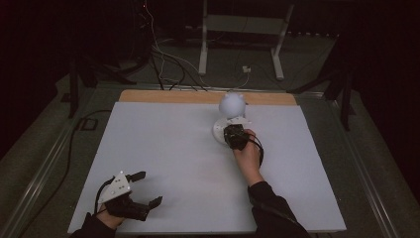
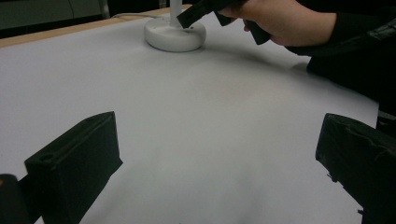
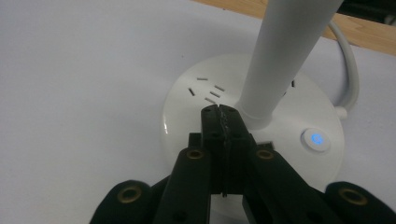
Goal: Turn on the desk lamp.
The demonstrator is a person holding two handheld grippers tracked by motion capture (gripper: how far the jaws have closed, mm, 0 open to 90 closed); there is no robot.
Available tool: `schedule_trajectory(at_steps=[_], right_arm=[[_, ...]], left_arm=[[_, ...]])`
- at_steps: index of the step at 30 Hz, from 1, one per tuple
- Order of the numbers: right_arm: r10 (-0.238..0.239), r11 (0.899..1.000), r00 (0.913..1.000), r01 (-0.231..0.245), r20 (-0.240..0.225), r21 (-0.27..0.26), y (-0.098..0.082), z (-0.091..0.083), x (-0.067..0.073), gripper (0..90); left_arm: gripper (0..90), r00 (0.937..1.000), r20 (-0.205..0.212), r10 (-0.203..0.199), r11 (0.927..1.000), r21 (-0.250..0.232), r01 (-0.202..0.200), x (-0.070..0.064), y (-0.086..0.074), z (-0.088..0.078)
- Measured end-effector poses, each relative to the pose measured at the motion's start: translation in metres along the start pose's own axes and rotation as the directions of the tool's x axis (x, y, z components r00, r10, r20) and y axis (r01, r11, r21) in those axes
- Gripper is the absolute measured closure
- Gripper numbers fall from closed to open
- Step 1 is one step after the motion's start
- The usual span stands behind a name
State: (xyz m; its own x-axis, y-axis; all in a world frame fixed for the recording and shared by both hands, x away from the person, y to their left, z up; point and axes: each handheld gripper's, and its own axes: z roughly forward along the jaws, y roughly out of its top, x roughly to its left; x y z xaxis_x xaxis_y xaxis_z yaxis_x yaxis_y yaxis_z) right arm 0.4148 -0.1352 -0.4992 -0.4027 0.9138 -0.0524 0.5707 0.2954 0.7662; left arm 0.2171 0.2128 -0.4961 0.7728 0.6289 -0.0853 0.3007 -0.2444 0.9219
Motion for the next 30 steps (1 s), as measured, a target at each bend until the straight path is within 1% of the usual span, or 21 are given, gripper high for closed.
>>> schedule_trajectory(at_steps=[1, 6, 8, 11, 14, 17, 20, 21, 22, 25, 27, 28, 29, 30], right_arm=[[0.007, 1.0, 1.0, -0.007, 0.002, 0.002, -0.0003, 0.0005, -0.0001, 90.0], [0.0, 1.0, 1.0, 0.0, 0.006, 0.005, -0.0006, 0.0017, -0.0002, 90.0], [0.008, 1.0, 1.0, -0.008, 0.005, 0.007, -0.0009, 0.002, -0.0009, 90.0], [-0.002, 1.0, 1.0, 0.002, 0.008, 0.01, -0.0018, 0.0029, 0.0003, 90.0], [0.008, 1.0, 1.0, -0.008, 0.006, 0.01, -0.0022, 0.0025, -0.0001, 90.0], [-0.006, 1.0, 0.9999, 0.006, 0.008, 0.01, -0.0019, 0.0024, 0.0009, 90.0], [0.007, 1.0, 1.0, -0.007, 0.006, 0.009, -0.0022, 0.0026, 0.0002, 90.0], [0.004, 1.0, 1.0, -0.004, 0.007, 0.009, -0.0024, 0.0025, 0.0006, 90.0], [-0.01, 1.0, 0.9999, 0.01, 0.012, 0.01, -0.0023, 0.0025, 0.0015, 90.0], [-0.01, 1.0, 0.9999, 0.01, 0.013, 0.011, -0.0025, 0.0024, 0.0015, 90.0], [-0.013, 1.0, 0.9998, 0.013, 0.013, 0.01, -0.0028, 0.0025, 0.0018, 90.0], [-0.015, 1.0, 0.9997, 0.014, 0.018, 0.009, -0.0029, 0.0027, 0.0025, 90.0], [-0.028, 1.0, 0.9992, 0.028, 0.027, 0.01, -0.0027, 0.003, 0.0037, 90.0], [-0.032, 0.999, 0.9986, 0.032, 0.042, 0.015, -0.0022, 0.0039, 0.0042, 90.0]], left_arm=[[0.4, 1.0, 0.0, -0.002, 1.0, 0.0, 0.002, 0.0001, -0.0001, 0.0001], [0.4, 1.0, 0.0, 0.0, 1.0, 0.001, 0.0, 0.0, 0.0, 0.0002], [0.4, 1.0, 0.0, -0.001, 1.0, 0.002, 0.001, 0.0, -0.0002, 0.0002], [0.4, 1.0, 0.0, 0.0, 1.0, 0.001, 0.0, -0.0001, 0.0, 0.0001], [0.4, 1.0, 0.0, -0.003, 1.0, 0.002, 0.003, -0.0001, -0.0004, 0.0004], [0.4, 1.0, 0.001, 0.0, 1.0, 0.003, 0.0, -0.0002, -0.0002, 0.0005], [0.4, 1.0, 0.0, -0.003, 1.0, 0.003, 0.003, -0.0003, -0.0004, 0.0004], [0.4, 1.0, 0.0, 0.0, 1.0, 0.005, 0.0, -0.0003, -0.0004, 0.0003], [0.4, 1.0, 0.0, 0.001, 1.0, 0.004, -0.001, -0.0002, -0.0003, 0.0003], [0.4, 1.0, 0.0, -0.004, 1.0, 0.004, 0.004, -0.0004, -0.0004, 0.0008], [0.4, 1.0, 0.001, 0.001, 1.0, 0.007, -0.001, -0.001, -0.0004, 0.0008], [0.4, 1.0, 0.002, 0.001, 1.0, 0.006, -0.001, -0.001, -0.0003, 0.0009], [0.4, 1.0, 0.002, -0.004, 1.0, 0.004, 0.004, -0.0008, -0.0003, 0.0013], [0.4, 1.0, 0.002, -0.003, 1.0, 0.006, 0.003, -0.0006, -0.0004, 0.0015]])
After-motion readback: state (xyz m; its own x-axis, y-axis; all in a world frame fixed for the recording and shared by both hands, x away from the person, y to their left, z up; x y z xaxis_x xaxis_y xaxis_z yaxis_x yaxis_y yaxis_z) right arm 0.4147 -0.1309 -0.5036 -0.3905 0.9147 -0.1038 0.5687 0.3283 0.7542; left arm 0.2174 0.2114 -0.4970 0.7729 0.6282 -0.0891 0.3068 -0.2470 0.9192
